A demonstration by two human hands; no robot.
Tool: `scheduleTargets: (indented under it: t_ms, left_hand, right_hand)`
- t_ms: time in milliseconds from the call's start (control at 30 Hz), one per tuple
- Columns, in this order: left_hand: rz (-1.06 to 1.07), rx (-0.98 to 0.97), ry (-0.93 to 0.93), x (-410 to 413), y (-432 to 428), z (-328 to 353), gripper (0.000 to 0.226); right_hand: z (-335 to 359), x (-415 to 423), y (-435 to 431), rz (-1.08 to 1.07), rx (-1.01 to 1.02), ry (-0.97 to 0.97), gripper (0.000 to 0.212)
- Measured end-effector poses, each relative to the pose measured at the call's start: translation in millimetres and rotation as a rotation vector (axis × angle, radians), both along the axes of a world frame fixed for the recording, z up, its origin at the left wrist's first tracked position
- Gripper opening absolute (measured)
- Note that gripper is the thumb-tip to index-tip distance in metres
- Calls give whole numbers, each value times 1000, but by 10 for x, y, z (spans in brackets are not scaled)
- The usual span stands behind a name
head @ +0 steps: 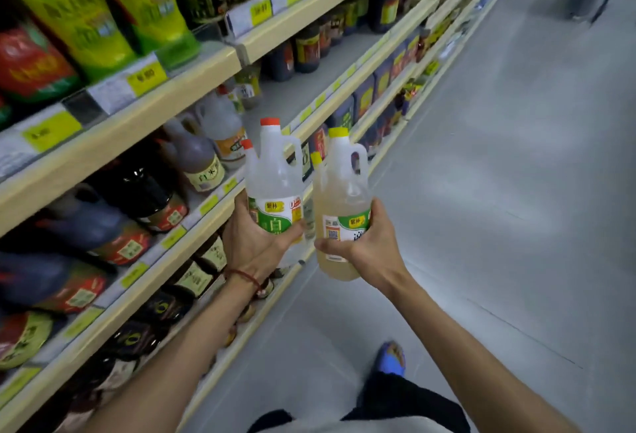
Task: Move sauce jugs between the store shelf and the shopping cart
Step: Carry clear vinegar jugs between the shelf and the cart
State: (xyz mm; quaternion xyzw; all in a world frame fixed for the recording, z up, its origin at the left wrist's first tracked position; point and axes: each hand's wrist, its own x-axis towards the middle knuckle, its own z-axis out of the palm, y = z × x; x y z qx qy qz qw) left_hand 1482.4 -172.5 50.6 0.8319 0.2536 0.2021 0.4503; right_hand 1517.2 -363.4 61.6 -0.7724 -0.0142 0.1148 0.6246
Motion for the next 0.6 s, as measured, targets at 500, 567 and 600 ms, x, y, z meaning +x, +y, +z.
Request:
scheduleTargets:
  t_ms: [500, 567, 600]
  left_hand:
    - [369, -18, 105, 1423, -485, -95, 75]
    - [417, -34, 83, 1637, -409, -144, 75]
    - [434, -43, 78, 1745, -365, -166, 74]
  right_hand:
    - [-74, 2164, -246, 369, -55, 24, 83]
    - [-89, 2437, -145, 403, -59, 14, 82]
    - [-102, 2572, -89, 419, -63, 13, 83]
